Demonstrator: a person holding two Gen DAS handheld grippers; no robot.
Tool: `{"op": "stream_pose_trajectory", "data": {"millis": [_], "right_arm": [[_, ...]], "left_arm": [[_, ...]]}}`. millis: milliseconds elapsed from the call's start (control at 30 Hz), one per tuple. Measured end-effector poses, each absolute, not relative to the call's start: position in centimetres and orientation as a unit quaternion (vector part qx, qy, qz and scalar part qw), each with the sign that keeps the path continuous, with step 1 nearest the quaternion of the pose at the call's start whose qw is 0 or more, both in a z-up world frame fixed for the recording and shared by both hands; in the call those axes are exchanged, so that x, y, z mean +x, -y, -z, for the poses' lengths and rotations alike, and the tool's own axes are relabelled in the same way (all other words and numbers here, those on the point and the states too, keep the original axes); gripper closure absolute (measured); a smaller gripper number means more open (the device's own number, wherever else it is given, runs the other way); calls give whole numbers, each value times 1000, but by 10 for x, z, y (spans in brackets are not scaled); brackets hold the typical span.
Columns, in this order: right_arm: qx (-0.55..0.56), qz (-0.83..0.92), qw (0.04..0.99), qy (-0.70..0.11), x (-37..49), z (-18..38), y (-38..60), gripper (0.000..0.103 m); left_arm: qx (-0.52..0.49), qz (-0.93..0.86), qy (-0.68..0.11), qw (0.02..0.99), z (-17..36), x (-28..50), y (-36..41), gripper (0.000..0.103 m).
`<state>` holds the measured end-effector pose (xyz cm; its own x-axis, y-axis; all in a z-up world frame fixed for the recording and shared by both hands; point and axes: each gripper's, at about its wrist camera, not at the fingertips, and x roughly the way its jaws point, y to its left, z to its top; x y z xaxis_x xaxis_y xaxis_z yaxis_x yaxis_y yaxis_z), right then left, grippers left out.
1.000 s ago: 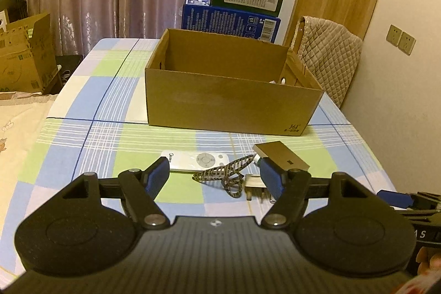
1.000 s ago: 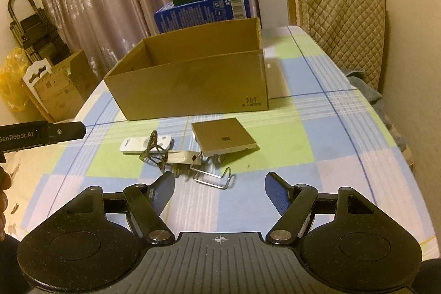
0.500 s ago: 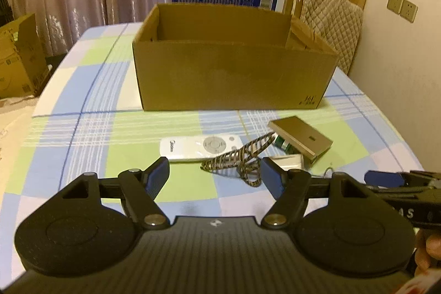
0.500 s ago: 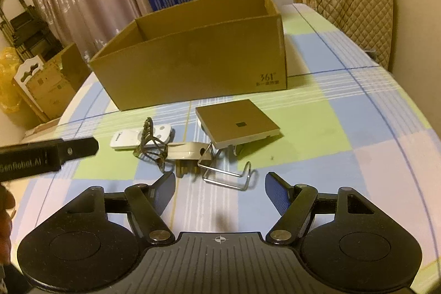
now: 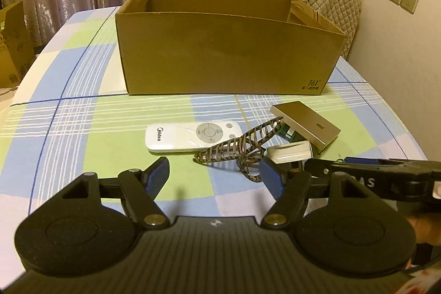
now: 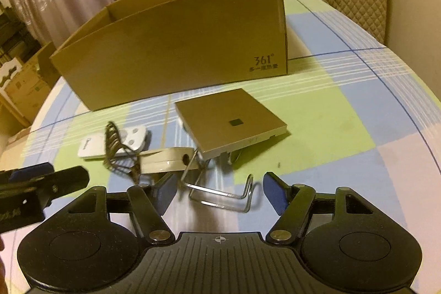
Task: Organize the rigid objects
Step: 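Grasp the wire leg of the gold metal stand with the right tool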
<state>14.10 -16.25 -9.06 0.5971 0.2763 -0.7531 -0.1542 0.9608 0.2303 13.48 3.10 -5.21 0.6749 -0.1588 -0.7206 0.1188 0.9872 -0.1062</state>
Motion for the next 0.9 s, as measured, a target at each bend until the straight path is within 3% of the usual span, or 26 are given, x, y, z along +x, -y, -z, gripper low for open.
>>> {"op": "stream_pose_trajectory", "data": {"millis": [100,167,733,900], "right_arm": [[74,-115,889,-436,148,94,162,38],[72,-116,889,-437,150,94,161,46],[-64,-158,893,-416,114,89,202,47],[-29,-139,893,-427,110,98,222,47]], "left_arm": [[-27,79,-397,914,53,136,-30,35],[-25,81,-397,914,54,136,-29,35],[-26,119,-400,908,51,118,-6,35],[-27,128,-402,906,52,118,4,35]]}}
